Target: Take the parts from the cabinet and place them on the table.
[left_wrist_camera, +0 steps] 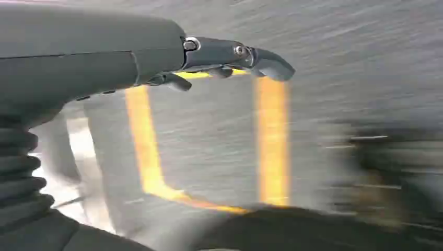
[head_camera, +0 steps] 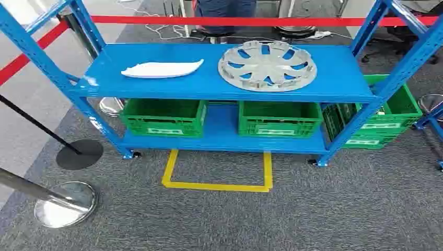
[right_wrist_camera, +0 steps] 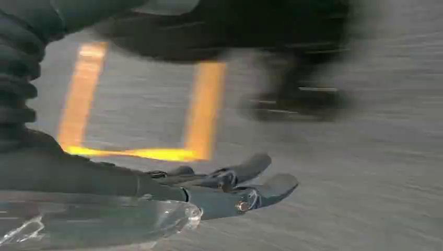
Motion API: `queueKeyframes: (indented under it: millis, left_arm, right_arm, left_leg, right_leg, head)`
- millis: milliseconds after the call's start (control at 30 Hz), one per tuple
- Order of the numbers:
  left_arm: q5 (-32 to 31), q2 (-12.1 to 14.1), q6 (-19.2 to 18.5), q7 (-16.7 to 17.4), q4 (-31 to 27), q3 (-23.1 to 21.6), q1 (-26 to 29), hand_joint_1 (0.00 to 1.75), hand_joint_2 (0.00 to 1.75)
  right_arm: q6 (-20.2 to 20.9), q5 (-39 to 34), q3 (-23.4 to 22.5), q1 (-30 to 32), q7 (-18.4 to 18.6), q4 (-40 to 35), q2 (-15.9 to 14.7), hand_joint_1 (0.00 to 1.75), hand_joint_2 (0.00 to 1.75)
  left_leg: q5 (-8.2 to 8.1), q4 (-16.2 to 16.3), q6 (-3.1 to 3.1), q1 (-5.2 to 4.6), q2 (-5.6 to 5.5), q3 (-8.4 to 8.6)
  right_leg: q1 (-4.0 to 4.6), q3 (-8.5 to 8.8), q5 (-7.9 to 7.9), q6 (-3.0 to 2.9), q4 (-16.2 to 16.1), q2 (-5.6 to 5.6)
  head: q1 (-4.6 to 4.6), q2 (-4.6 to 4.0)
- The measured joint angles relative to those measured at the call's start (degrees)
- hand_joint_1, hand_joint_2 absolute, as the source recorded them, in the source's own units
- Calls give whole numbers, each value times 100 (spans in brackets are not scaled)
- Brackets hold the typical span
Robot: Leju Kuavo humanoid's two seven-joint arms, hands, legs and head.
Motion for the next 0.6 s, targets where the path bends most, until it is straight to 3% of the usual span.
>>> queueKeyframes:
  millis: [67, 100, 133, 167, 200, 267, 300, 333, 433, 467, 500, 533, 600]
  left_arm:
    - [0, 13, 4, 0, 389, 0, 267, 0, 175]
    - [0, 22, 4, 0, 537, 0, 393, 0, 175]
    - [0, 28, 4, 2, 643, 0, 473, 0, 175]
    - [0, 37, 4, 0, 690, 0, 515, 0, 175]
    - [0, 42, 4, 0, 692, 0, 492, 0, 175]
    - [0, 42, 4, 0, 616, 0, 289, 0, 175]
    - [0, 33, 4, -2, 512, 0, 136, 0, 175]
    - [0, 31, 4, -4, 381, 0, -53, 0, 175]
    - [0, 13, 4, -11, -146, 0, -547, 0, 175]
    - [0, 7, 2, -13, -340, 0, -720, 0, 175]
    - [0, 9, 2, -15, -542, 0, -888, 0, 175]
    - [0, 11, 2, -17, -771, 0, -1043, 0, 0]
    - [0, 24, 4, -20, -1099, 4, -1295, 0, 0]
  right_arm:
    - [-7, 0, -2, -287, 0, -387, -4, 0, 175]
    - [-7, 0, -2, -393, 0, -527, -7, 0, 175]
    - [-7, 0, -2, -461, 0, -632, -7, 0, 175]
    - [-7, -2, -2, -483, 0, -668, -7, 0, 175]
    - [-7, 0, -2, -456, 0, -666, -7, 0, 175]
    - [-4, 0, -2, -287, 4, -584, -2, 0, 175]
    - [-2, -2, -2, -163, 11, -458, -2, 0, 175]
    - [-4, -2, 0, -4, 13, -326, -2, 0, 175]
    - [0, 0, 0, 532, 24, 231, 0, 0, 175]
    - [0, -2, 0, 724, 26, 417, 0, 0, 175]
    - [0, 0, 0, 896, 24, 612, 0, 0, 175]
    - [4, 0, 2, 1045, 26, 852, 0, 0, 0]
    - [0, -2, 2, 1306, 26, 1193, -2, 0, 0]
  left_leg:
    - [-473, 924, -29, 6, 14, -463]
    - [-623, 1362, -36, 2, 14, -685]
    - [-637, 1568, -37, 2, 15, -801]
    - [-497, 1473, -35, 3, 15, -769]
    - [-265, 1163, -30, 4, 18, -630]
    - [226, 141, -14, 9, 33, -107]
    - [252, -223, -6, 10, 55, 108]
    - [249, -275, 50, 0, 41, 105]
    - [254, -278, 143, -21, 22, 98]
    - [288, -306, 197, 20, 18, 114]
    - [292, -305, 219, 22, 9, 111]
    - [294, -305, 237, 21, -1, 107]
    - [293, -302, 244, 7, -43, 96]
  right_leg:
    - [5, -28, 5, -25, 1, 44]
    - [9, -37, 7, -30, 2, 63]
    - [9, -40, 7, -30, 2, 83]
    - [7, -34, 7, -29, 2, 93]
    - [2, -26, 8, -26, 2, 93]
    - [-9, -8, 3, 7, 3, 70]
    - [25, -25, -9, 45, 10, 45]
    - [45, -85, -33, 81, 13, 24]
    - [24, -6, -1, 159, -39, -7]
    - [15, -32, -35, 191, 1, -6]
    - [20, -98, -185, 221, 178, -15]
    - [14, -281, -424, 238, 563, -18]
    - [3, -748, -863, 268, 1545, -19]
  head:
    - [4, 2]
    - [4, 0]
    - [5, 0]
    - [2, 0]
    - [2, 0]
    - [0, 0]
    - [-2, 0]
    - [7, 2]
    - [27, 0]
    - [20, 2]
    - [53, 0]
    - [66, 0]
    - [68, 0]
